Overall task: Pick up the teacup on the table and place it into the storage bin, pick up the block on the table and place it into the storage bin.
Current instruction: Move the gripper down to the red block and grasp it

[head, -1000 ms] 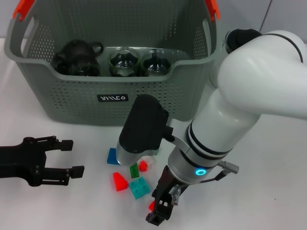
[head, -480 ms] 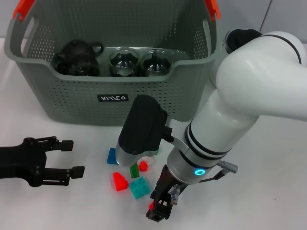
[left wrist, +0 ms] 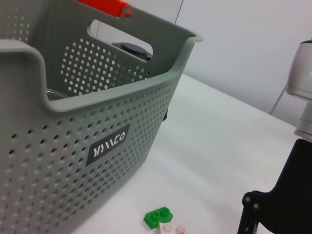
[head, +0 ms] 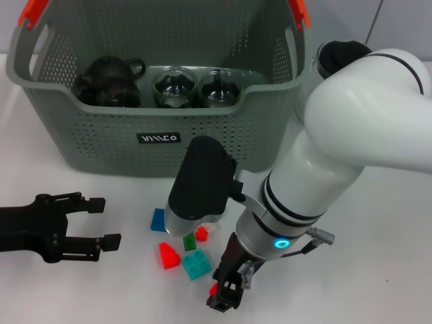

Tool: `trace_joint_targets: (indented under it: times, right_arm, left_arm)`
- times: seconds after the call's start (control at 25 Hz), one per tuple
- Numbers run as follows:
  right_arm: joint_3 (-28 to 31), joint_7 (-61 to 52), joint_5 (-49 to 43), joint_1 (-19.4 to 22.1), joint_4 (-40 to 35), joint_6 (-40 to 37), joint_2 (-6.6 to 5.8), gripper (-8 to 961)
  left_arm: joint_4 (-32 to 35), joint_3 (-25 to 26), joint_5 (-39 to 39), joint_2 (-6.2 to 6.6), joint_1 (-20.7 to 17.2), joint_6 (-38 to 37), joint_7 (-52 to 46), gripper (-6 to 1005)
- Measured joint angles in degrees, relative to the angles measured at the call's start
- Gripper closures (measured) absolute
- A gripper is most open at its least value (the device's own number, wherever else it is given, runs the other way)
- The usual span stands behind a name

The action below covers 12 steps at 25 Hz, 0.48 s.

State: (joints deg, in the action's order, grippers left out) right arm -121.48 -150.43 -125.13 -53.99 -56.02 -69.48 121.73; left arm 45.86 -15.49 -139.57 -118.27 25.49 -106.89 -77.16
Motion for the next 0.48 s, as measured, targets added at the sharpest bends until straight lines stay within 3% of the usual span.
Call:
trace_joint_targets:
  times: [0.48]
  right_arm:
    - [-0.4,0.8,0.1,0.1,0.3,0.5,0.00,527]
  left_arm:
    - [-0.1,0.1,0.0,-0.04,0.0,0.0,0.1,109]
